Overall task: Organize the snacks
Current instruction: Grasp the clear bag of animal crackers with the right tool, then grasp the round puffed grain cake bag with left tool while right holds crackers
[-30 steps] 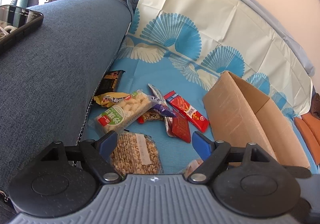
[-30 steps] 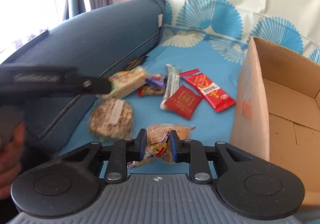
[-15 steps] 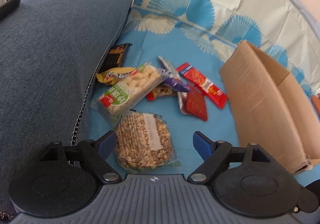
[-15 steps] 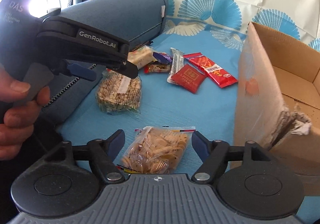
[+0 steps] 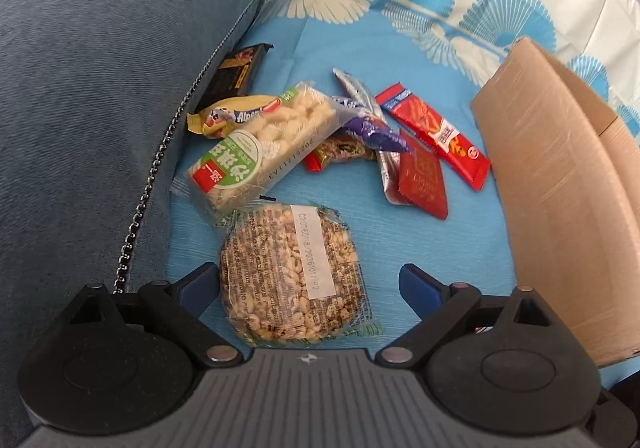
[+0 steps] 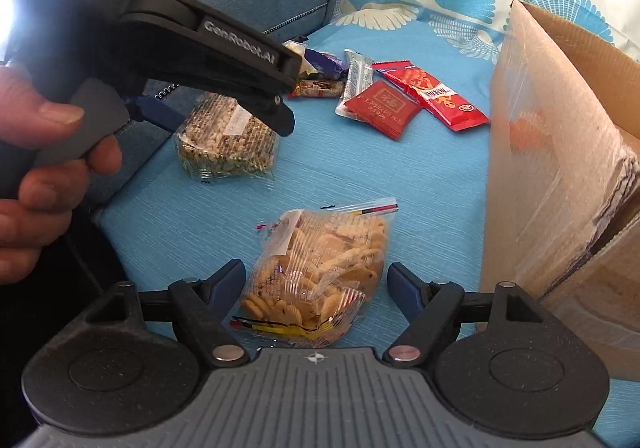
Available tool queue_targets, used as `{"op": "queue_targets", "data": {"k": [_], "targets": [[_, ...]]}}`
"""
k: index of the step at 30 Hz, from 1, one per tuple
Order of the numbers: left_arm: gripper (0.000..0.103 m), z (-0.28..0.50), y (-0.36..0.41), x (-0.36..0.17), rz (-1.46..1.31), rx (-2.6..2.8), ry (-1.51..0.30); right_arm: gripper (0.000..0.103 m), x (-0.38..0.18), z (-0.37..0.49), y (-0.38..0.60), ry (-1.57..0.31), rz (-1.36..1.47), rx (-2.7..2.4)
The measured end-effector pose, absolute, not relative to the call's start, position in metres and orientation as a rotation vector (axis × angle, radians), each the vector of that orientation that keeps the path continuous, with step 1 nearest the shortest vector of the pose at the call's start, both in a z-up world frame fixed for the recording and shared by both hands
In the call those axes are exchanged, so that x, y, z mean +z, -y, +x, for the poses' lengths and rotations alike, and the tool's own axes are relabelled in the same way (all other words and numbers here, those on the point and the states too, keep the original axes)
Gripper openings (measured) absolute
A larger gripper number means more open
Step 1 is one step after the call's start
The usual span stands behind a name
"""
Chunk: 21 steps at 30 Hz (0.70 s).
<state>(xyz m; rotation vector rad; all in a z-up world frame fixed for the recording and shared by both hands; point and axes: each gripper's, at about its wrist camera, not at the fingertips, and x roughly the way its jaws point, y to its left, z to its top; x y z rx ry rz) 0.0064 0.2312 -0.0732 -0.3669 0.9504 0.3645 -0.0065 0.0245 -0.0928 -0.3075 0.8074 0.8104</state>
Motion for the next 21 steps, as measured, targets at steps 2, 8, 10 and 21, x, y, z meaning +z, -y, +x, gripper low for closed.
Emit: {"op": "queue_targets", "data": {"k": [2,8,10,21], "targets": [[0.098,0.009,-0.229,-0.075,-0.356,0.366,-0.955,0.074,-0.093,-0.005,-0.023,-0.812,-0.304,0.805],[0.098,0.013,-0.225,-0.080,-0.328,0.372,-0.976,0.064,-0.093,-0.006,-0.016,-0.803,-0.300,0.803],[0.098,0.014,-0.224,-0.080,-0.318,0.373,-0.981,0.063,-0.092,-0.006,-0.013,-0.796,-0.291,0.800],[0.082,0.008,-0.206,-0.075,-0.207,0.349,-0.960,0.061,-0.084,-0.011,-0.004,-0.771,-0.290,0.784]]}}
